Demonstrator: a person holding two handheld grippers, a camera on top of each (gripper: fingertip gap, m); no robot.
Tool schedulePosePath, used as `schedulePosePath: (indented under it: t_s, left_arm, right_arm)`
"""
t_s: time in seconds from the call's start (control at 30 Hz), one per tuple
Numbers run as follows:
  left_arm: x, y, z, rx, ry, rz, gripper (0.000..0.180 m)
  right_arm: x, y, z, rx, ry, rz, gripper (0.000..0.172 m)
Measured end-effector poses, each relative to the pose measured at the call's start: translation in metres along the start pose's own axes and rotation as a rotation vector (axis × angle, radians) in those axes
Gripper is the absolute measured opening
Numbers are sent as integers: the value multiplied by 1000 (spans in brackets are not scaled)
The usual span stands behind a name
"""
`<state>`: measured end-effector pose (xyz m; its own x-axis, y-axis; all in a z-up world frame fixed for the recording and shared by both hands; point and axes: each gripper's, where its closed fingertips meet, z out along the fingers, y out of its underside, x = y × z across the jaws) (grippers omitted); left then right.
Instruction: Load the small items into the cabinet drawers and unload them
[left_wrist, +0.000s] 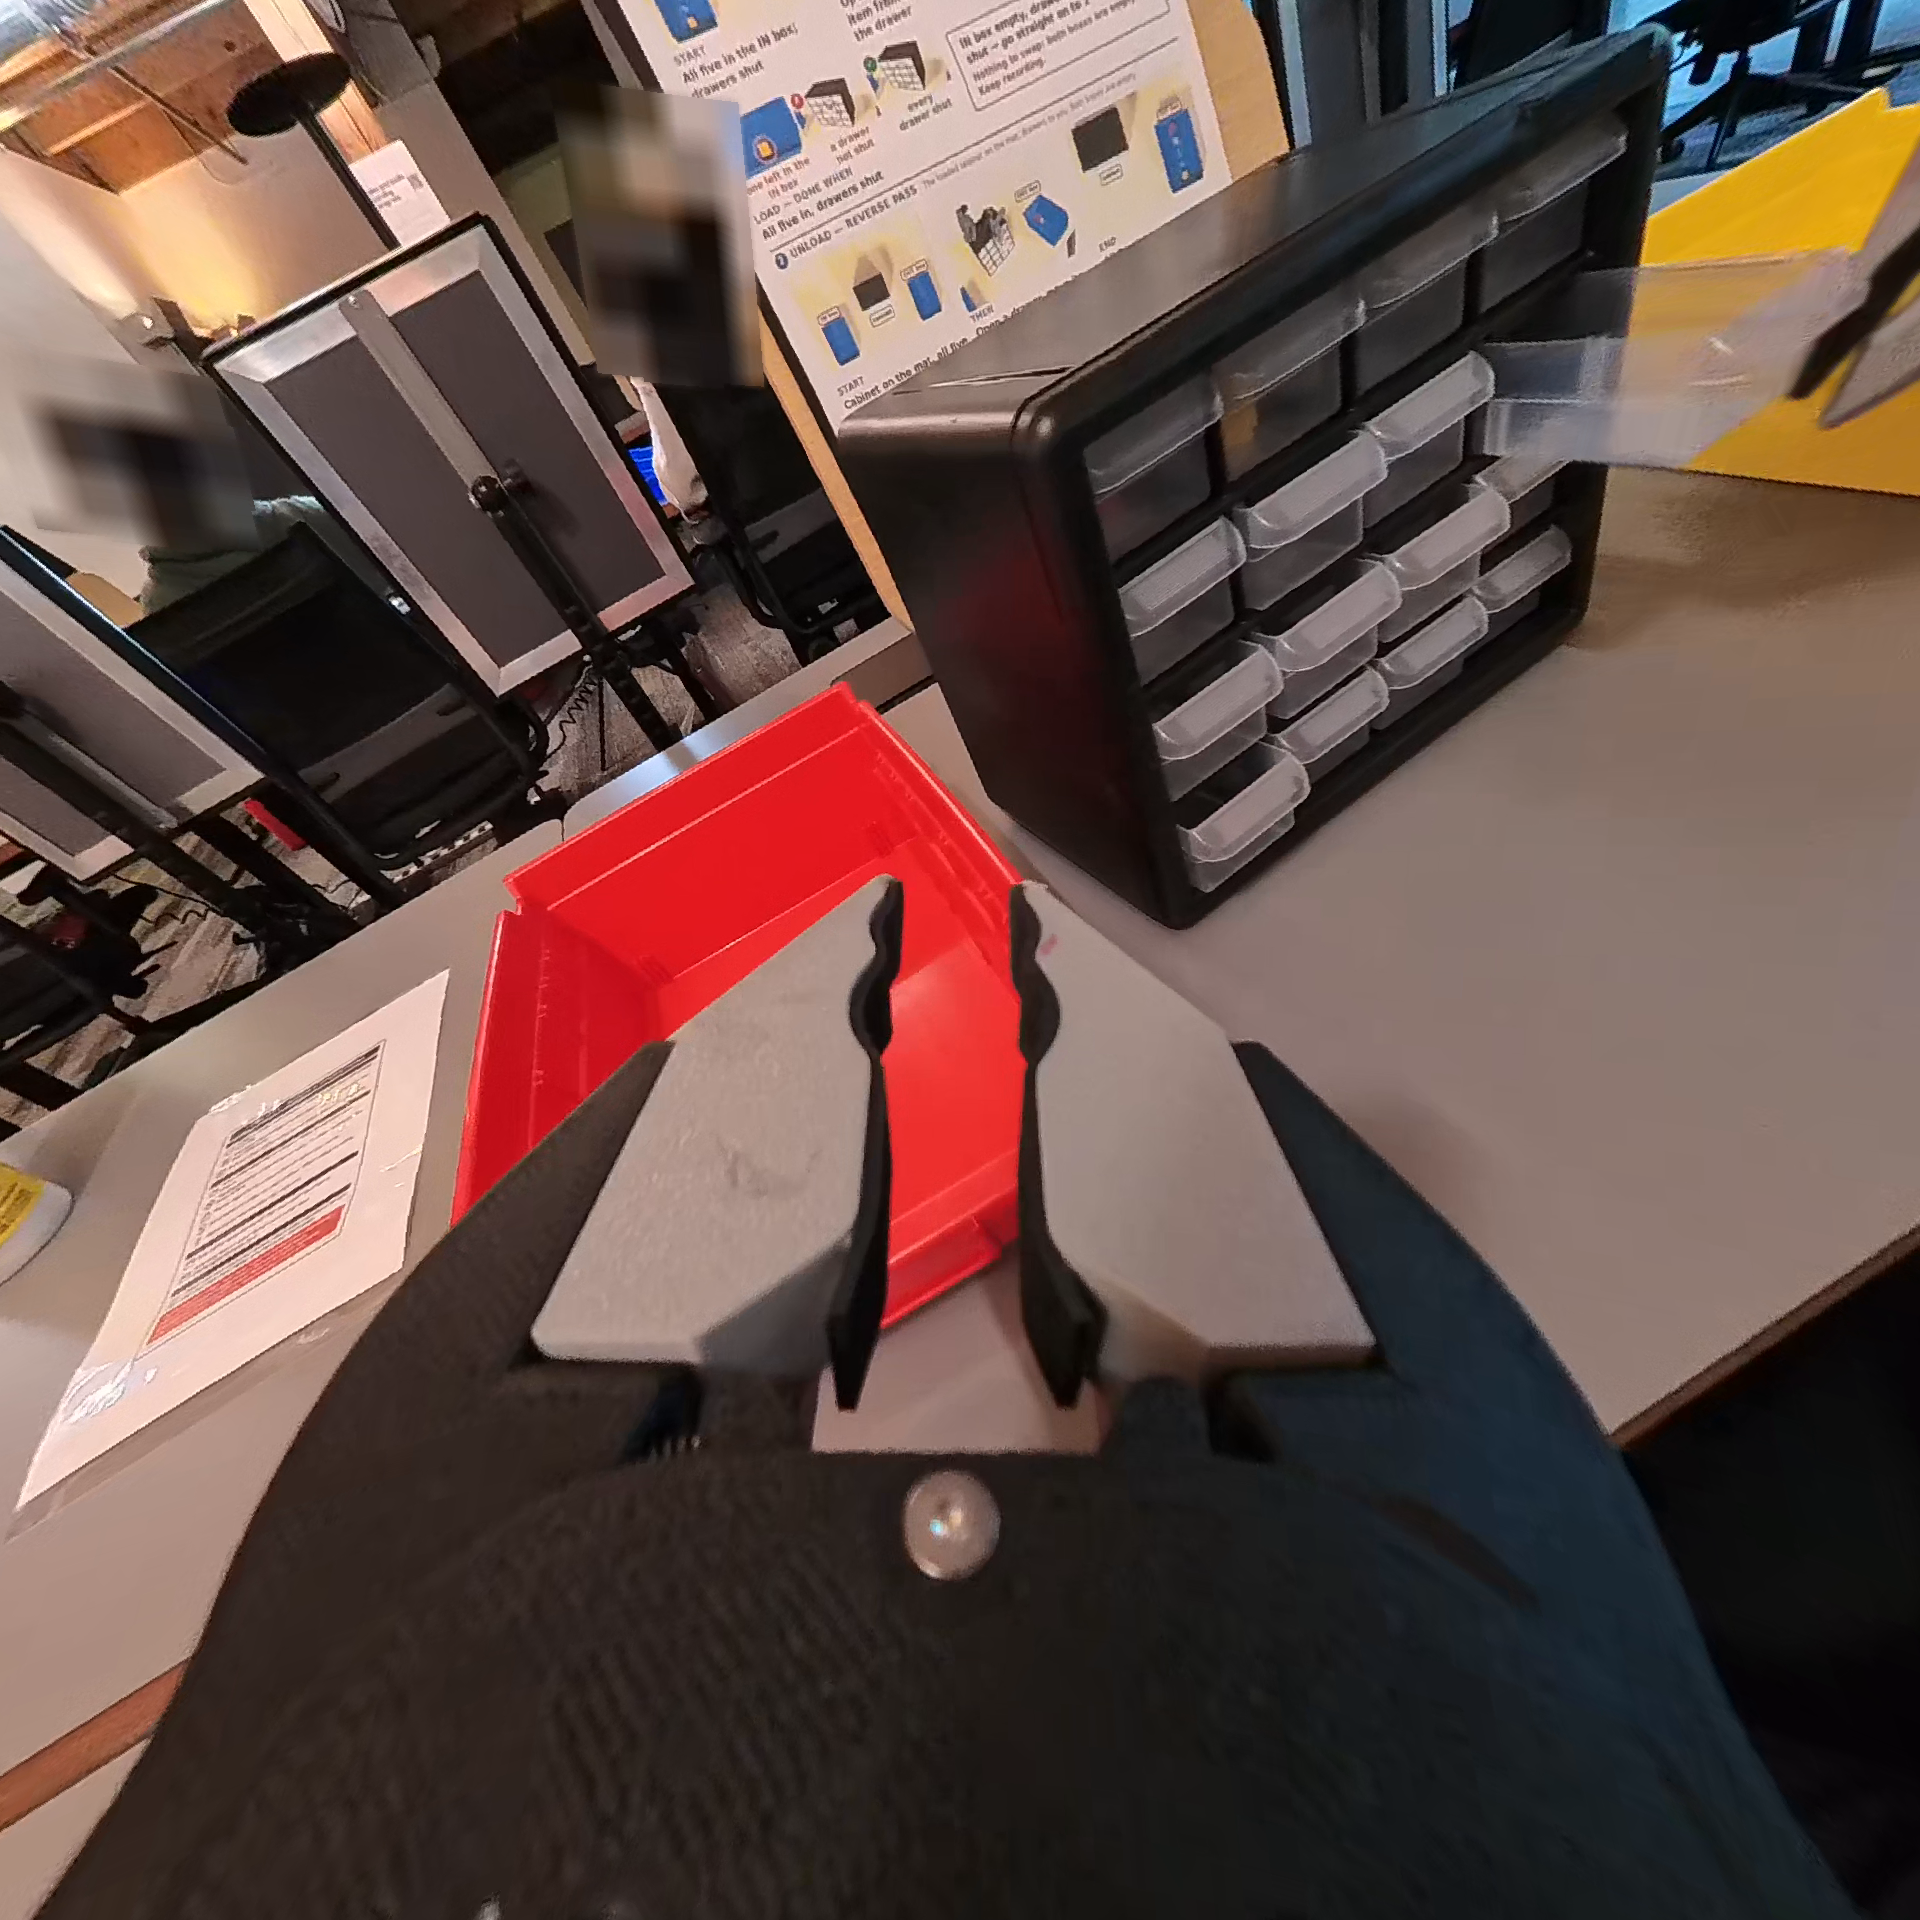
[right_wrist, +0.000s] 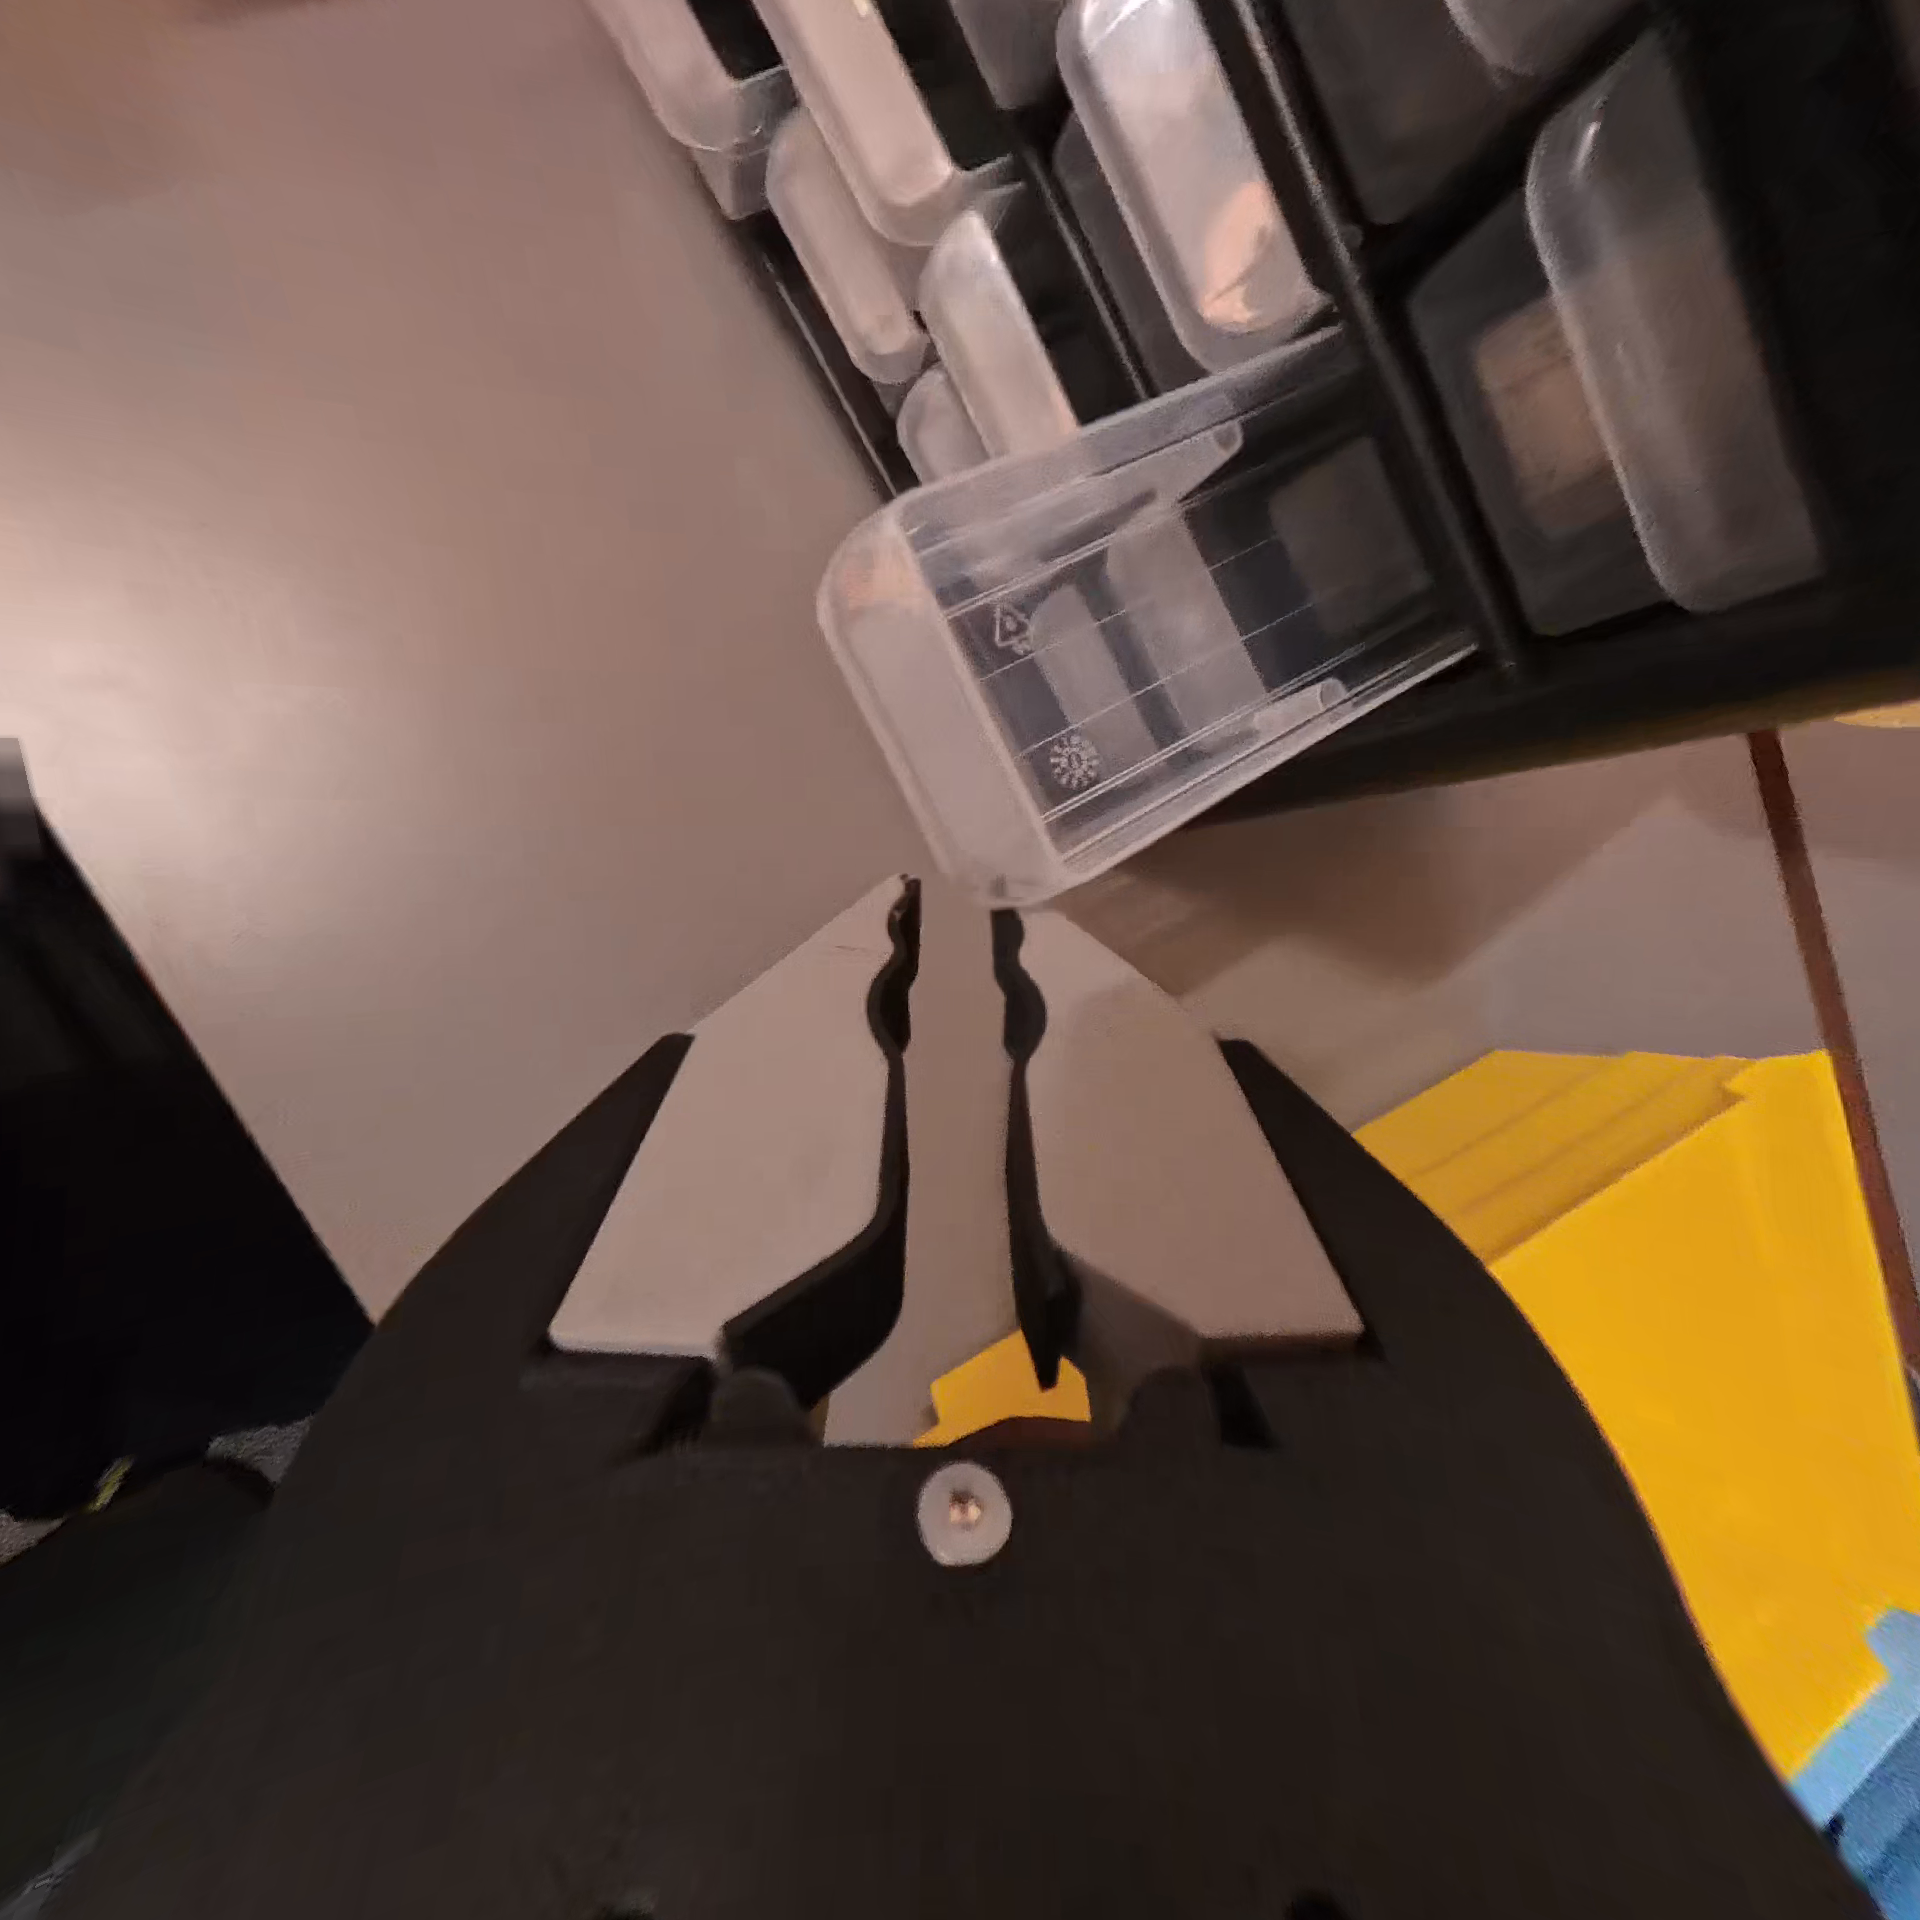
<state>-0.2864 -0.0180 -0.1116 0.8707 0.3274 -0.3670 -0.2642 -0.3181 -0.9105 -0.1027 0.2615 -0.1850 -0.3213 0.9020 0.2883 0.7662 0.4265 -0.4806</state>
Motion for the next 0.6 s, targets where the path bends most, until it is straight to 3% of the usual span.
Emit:
schedulePosePath:
  t_s: [0.07,0.2,0.37,0.53,0.6]
  left_arm:
    - [-1,1,1,-2,0,-1,18]
    - [0,3,4,-5,8,-5,18]
    - [1,1,2,2,8,0,18]
    - [-5,1,0,9,1,-12,17]
    - [-6,1,1,11,-2,-10,17]
  right_arm:
    - [9,1,9,-28,18,14,0]
    - [31,-6,24,4,36,132,7]
    - [57,-15,31,83,54,303,0]
    - [31,-40,17,276,-87,292,0]
    - [37,-47,14,323,-41,315,0]
